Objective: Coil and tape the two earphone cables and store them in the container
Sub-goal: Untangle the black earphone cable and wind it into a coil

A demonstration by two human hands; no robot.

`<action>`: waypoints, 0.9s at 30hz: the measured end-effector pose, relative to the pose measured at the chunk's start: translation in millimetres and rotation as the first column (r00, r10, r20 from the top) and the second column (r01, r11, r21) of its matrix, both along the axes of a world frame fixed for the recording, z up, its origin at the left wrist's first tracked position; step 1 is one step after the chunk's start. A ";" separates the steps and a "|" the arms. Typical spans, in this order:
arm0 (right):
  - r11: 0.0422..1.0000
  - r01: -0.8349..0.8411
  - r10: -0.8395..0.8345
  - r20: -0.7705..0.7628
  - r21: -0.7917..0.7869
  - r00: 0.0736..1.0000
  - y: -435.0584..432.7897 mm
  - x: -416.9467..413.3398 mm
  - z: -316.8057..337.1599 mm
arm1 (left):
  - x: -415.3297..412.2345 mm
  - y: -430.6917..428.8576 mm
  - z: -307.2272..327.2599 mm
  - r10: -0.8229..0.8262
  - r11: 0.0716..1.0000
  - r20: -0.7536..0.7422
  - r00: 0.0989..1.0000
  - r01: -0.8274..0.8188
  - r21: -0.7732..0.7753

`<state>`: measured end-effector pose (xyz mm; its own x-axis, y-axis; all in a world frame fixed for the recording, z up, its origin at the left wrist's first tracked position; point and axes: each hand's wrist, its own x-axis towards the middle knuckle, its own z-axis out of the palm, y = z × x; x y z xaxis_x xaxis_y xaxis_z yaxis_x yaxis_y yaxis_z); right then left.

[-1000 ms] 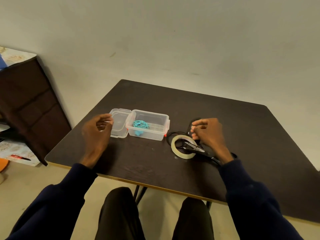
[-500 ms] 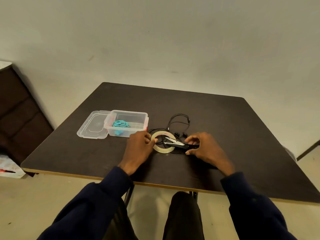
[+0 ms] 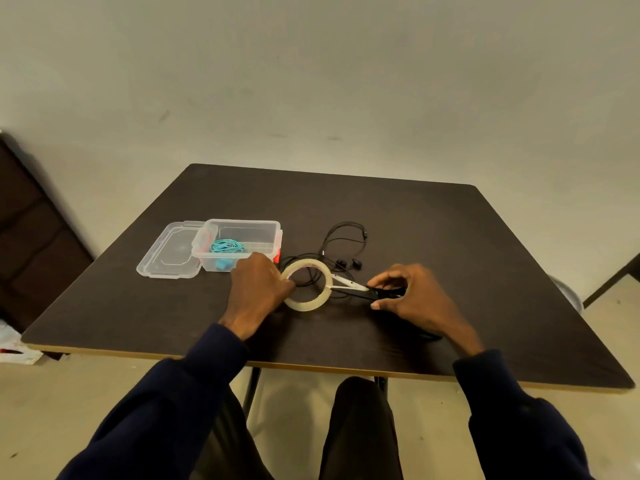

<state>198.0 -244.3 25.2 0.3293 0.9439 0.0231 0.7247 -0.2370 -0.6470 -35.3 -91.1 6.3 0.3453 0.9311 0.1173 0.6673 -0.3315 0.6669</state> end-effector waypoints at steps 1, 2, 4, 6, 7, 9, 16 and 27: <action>1.000 -0.018 0.018 -0.004 -0.017 1.000 -2.2 -1.7 -0.3 | -5.1 0.4 0.3 0.000 1.000 -0.020 1.000 0.000 0.000; 0.999 -0.030 0.030 -0.003 -0.038 1.000 -3.5 -3.7 -0.3 | -10.6 1.9 0.0 -0.001 1.000 -0.045 0.999 0.001 -0.006; 0.996 -0.055 0.055 0.007 -0.072 0.998 -3.9 -8.5 -2.7 | -22.7 7.4 -1.3 -0.003 1.000 -0.108 0.994 0.001 -0.024; 0.992 -0.082 0.084 0.017 -0.100 0.996 -3.5 -14.4 -6.0 | -32.9 12.8 -1.1 -0.004 0.999 -0.166 0.986 -0.002 -0.041; 0.990 -0.092 0.095 0.021 -0.109 0.995 -2.8 -17.4 -7.0 | -36.5 15.4 -0.9 -0.005 0.999 -0.184 0.983 -0.004 -0.049; 0.988 -0.102 0.105 0.023 -0.113 0.994 1.2 -23.2 -9.2 | -42.8 19.6 -0.5 -0.001 0.998 -0.215 0.977 -0.012 -0.059; 0.997 -0.055 0.060 0.082 -0.062 0.995 17.3 -30.6 -12.0 | -48.2 25.9 2.0 -0.022 0.998 -0.164 0.986 0.013 -0.055; 0.971 0.070 -0.111 0.172 0.230 0.979 70.1 -35.1 4.4 | -53.6 23.2 0.2 -0.039 0.999 0.076 0.996 0.040 -0.015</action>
